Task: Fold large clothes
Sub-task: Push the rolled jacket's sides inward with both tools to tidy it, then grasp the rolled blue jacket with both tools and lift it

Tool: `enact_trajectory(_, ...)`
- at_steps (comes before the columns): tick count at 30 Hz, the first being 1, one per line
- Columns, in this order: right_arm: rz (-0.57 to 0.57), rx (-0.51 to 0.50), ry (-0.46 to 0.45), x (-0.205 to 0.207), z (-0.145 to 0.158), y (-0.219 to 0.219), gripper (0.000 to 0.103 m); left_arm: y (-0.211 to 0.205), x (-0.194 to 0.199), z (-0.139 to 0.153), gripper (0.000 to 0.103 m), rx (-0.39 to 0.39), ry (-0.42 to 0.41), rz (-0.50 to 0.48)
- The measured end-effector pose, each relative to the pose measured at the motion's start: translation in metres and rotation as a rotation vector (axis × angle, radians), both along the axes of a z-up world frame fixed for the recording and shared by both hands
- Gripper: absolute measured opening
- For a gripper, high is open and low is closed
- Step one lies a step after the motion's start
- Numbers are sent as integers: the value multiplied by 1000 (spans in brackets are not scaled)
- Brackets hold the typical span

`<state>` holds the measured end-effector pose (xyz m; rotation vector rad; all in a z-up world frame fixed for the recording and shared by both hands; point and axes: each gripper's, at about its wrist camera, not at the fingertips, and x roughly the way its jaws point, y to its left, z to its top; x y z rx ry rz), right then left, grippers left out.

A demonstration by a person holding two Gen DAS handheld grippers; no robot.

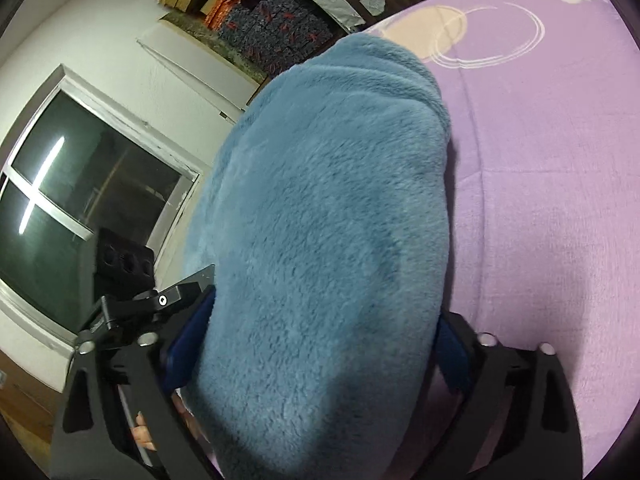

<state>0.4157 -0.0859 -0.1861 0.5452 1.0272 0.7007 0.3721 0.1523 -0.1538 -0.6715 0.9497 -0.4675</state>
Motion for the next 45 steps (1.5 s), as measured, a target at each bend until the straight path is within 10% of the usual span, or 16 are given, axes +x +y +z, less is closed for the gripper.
enact_trajectory(9, -10, -26, -61, -18, 16, 0, 70, -12, -9, 12, 57, 41, -60, -26)
enact_trajectory(24, -47, 30, -125, -63, 57, -32, 70, -32, -37, 50, 56, 39, -176, -81)
enact_trajectory(45, -286, -51, -260, -265, 136, -205, 70, -183, -158, 98, 56, -57, -279, -379)
